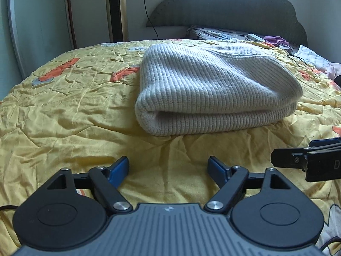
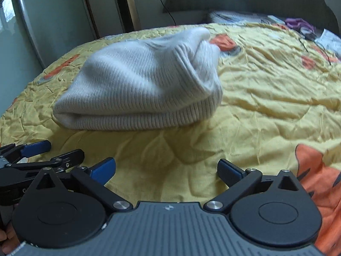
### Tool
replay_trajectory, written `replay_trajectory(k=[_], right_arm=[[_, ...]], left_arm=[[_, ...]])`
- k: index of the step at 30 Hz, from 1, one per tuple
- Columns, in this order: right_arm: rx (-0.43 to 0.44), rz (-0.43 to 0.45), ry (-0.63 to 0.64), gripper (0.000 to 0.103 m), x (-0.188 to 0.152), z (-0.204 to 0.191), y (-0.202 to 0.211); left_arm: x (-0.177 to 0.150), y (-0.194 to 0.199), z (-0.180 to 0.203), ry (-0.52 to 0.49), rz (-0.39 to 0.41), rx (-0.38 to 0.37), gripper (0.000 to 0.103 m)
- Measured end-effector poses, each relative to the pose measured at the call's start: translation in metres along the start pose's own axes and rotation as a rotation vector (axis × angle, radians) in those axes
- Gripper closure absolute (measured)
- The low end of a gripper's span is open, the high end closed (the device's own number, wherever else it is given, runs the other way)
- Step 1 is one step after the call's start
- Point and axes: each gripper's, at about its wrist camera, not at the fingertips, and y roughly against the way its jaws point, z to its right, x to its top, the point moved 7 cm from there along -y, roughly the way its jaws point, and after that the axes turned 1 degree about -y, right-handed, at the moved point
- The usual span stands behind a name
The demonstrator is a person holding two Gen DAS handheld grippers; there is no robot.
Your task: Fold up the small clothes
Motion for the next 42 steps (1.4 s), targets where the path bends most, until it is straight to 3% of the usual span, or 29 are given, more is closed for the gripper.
replay_trajectory(k=[5, 9, 15, 18, 24, 42], right_arm=[[0.002, 0.008, -0.003, 0.000, -0.003, 0.002, 0.000], [-0.008, 0.028, 0.010, 0.000, -0.005, 0.002, -0.002], [-0.075, 0.090, 0.113, 0.000, -0.015, -0.005, -0.008], [-0.094, 0.120, 0.142, 0.000, -0.018, -0.007, -0.009], [-0.049, 0.146, 0.092, 0.000, -0.017, 0.000, -0.005], [-0.051, 0.152, 0.084, 0.000, -0.018, -0.001, -0.005]], left_arm=[[-0.003, -0.001, 0.002, -0.006, 0.017, 0.020, 0.019], [-0.005, -0.003, -0.001, 0.015, 0.022, 0.037, 0.011], [-0.007, -0.004, -0.001, 0.016, 0.016, 0.043, 0.005], [-0.007, -0.005, -0.001, 0.015, 0.015, 0.045, 0.004], [-0.007, -0.005, -0.002, 0.015, 0.017, 0.048, 0.003], [-0.006, -0.004, -0.002, 0.011, 0.020, 0.054, 0.003]])
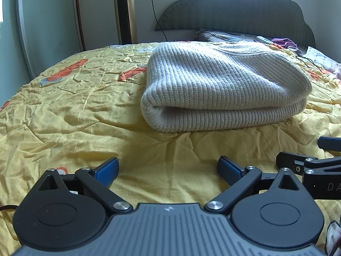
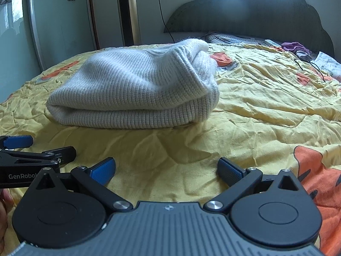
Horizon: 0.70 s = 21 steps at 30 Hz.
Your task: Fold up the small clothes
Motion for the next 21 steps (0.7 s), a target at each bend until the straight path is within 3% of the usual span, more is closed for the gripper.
replay_trajectory(k=[21], right_arm=[[0.012, 0.005, -0.015, 0.000, 0.0004, 0.0011, 0.0001]], left_arm=[[-0.0002, -0.0001, 0.0000, 0.000, 0.000, 0.000, 0.003]])
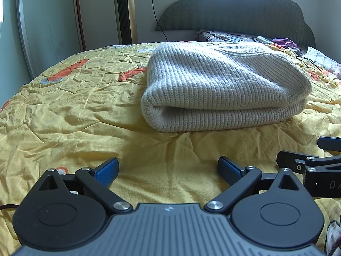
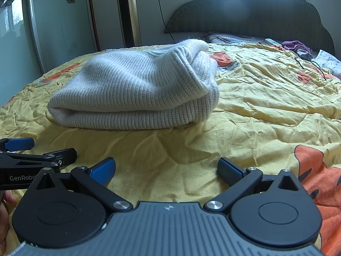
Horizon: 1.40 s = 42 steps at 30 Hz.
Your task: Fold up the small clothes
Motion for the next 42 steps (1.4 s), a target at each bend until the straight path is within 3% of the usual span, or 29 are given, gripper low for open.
replay_trajectory(k=[27, 42], right_arm=[[-0.047, -0.025, 0.068, 0.000, -0.002, -0.005, -0.002], [-0.040, -0.022, -0.055, 0.000, 0.010, 0.003, 0.012]], left_arm=[[0.000, -0.002, -0.003, 0.023, -0.031, -0.007, 0.000], [0.003, 0.005, -0.003, 0.027, -0.045, -0.010, 0.000]])
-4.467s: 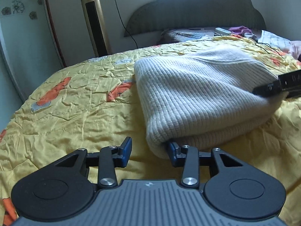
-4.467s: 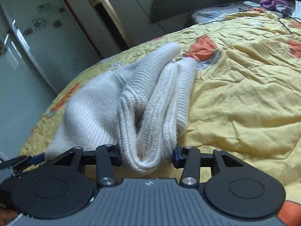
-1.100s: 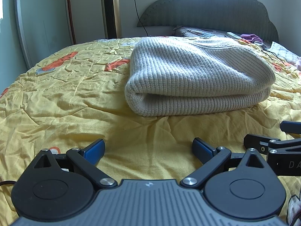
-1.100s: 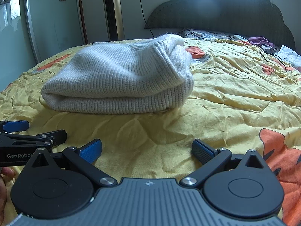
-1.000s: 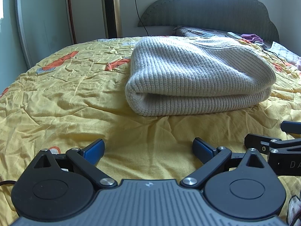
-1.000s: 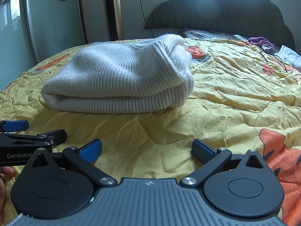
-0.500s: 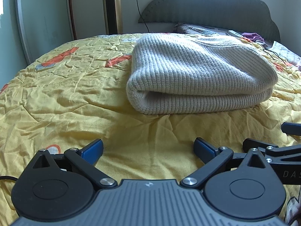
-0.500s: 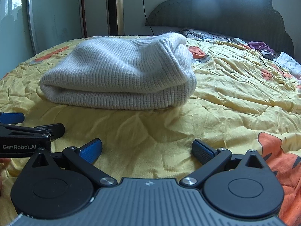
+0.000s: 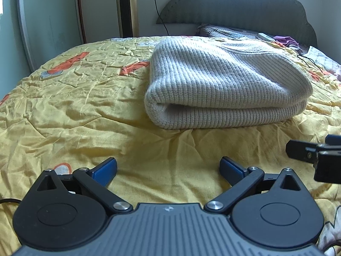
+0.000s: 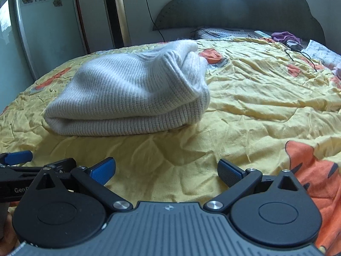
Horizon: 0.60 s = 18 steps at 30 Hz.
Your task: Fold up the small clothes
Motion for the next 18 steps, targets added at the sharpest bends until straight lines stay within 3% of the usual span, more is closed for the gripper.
replay_trajectory(k=[10, 18], right_arm=[[-0.019, -0.001, 0.001, 0.000, 0.005, -0.005, 0.010], [-0.012, 0.012, 0.002, 0.000, 0.006, -0.003, 0.012]], left_arm=[[0.009, 0.018, 0.003, -0.035, 0.051, 0.022, 0.000], [0.010, 0.015, -0.002, 0.000, 0.030, 0.027, 0.000]])
